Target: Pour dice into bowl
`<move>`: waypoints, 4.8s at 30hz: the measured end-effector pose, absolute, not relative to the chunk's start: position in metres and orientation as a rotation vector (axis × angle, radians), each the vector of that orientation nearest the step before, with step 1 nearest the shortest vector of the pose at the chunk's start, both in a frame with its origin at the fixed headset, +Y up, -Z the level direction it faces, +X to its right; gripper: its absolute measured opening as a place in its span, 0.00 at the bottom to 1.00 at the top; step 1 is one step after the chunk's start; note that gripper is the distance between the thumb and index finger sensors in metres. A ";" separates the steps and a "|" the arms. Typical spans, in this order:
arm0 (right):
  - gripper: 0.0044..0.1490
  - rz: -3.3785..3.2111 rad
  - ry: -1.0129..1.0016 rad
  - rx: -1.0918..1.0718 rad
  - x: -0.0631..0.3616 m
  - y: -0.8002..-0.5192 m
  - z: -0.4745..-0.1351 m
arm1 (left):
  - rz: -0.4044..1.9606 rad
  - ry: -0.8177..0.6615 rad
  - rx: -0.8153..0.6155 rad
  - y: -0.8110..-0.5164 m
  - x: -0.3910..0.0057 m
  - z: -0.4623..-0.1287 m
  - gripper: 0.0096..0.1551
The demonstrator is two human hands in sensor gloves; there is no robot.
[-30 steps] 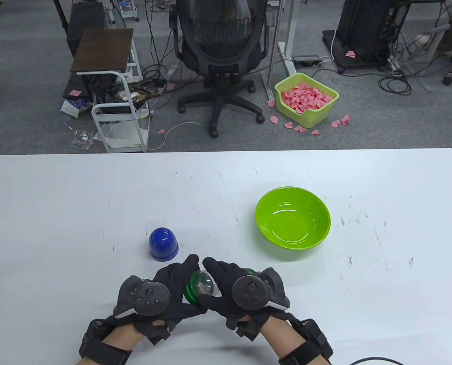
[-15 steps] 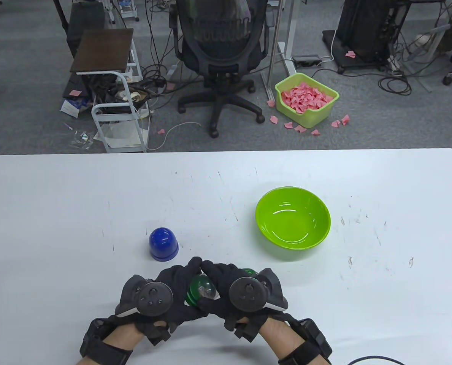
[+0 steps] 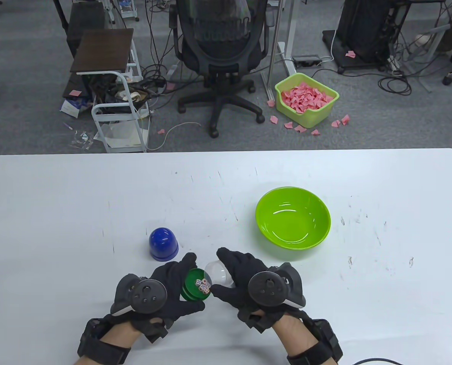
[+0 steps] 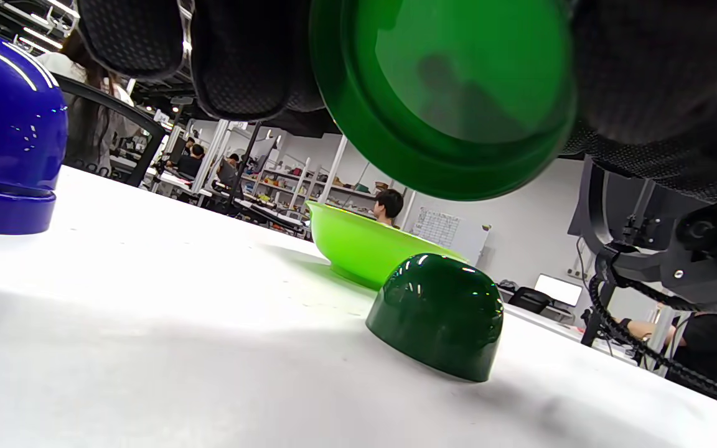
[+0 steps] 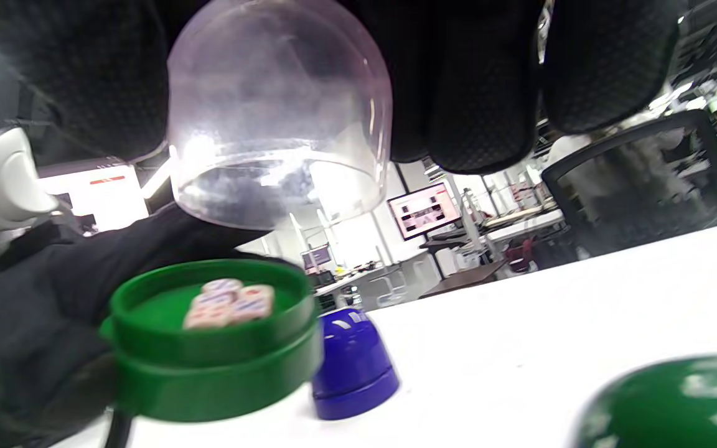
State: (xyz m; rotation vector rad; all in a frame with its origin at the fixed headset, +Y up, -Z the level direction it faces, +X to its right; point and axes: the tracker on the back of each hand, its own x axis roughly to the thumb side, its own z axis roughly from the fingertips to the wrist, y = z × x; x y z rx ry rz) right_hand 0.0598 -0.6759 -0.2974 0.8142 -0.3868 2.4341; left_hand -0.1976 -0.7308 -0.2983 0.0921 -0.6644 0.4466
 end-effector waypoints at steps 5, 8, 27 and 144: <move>0.54 2.483 -0.416 0.760 0.074 -0.672 -0.304 | 0.453 -0.654 0.092 -0.730 -0.200 -0.300 0.68; 0.54 2.487 -0.398 0.734 0.080 -0.671 -0.309 | 0.460 -0.648 0.096 -0.729 -0.200 -0.300 0.68; 0.55 2.665 -0.306 0.524 0.154 -0.691 -0.321 | 0.470 -0.636 0.098 -0.729 -0.204 -0.302 0.68; 0.51 2.601 -0.015 0.216 0.207 -0.701 -0.325 | 0.217 -0.496 -0.117 -0.675 0.029 -0.489 0.61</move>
